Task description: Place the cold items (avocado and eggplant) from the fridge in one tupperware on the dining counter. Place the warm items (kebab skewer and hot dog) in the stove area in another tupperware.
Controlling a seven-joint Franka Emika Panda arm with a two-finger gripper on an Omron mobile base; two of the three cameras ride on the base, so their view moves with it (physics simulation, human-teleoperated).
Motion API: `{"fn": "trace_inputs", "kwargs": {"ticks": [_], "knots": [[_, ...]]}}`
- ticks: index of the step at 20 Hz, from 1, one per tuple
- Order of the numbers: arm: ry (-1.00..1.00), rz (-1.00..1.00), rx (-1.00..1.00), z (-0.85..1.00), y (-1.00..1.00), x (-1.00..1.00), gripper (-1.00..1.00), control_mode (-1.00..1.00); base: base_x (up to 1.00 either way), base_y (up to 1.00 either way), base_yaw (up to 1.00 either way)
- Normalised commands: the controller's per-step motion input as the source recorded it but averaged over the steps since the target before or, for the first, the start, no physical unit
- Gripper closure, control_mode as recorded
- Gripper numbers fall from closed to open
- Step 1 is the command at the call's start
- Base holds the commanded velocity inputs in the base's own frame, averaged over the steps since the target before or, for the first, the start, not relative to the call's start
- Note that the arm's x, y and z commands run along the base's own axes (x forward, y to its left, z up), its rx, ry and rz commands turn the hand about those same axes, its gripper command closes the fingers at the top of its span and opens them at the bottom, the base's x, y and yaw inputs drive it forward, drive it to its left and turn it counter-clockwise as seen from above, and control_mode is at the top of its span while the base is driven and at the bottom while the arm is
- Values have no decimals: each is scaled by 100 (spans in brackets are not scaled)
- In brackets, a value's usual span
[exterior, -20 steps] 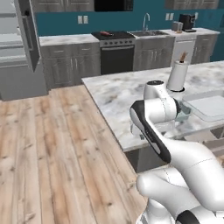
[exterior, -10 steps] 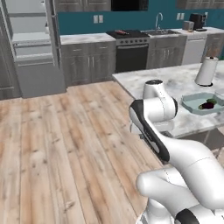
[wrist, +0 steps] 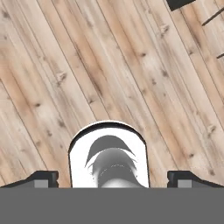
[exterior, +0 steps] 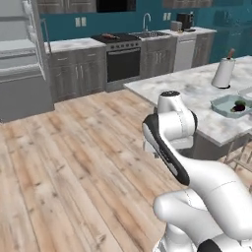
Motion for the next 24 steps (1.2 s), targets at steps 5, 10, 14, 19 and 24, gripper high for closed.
{"fn": "trace_inputs", "kwargs": {"ticks": [5,10,14,19,24], "knots": [[0,0,0,0,0,0,-100,100,74,100,-50],[0,0,0,0,0,0,-100,100,65,100,-27],[0,0,0,0,0,0,-100,100,89,100,-7],[0,0,0,0,0,0,-100,100,80,100,-11],[0,0,0,0,0,0,-100,100,81,97,-34]]}}
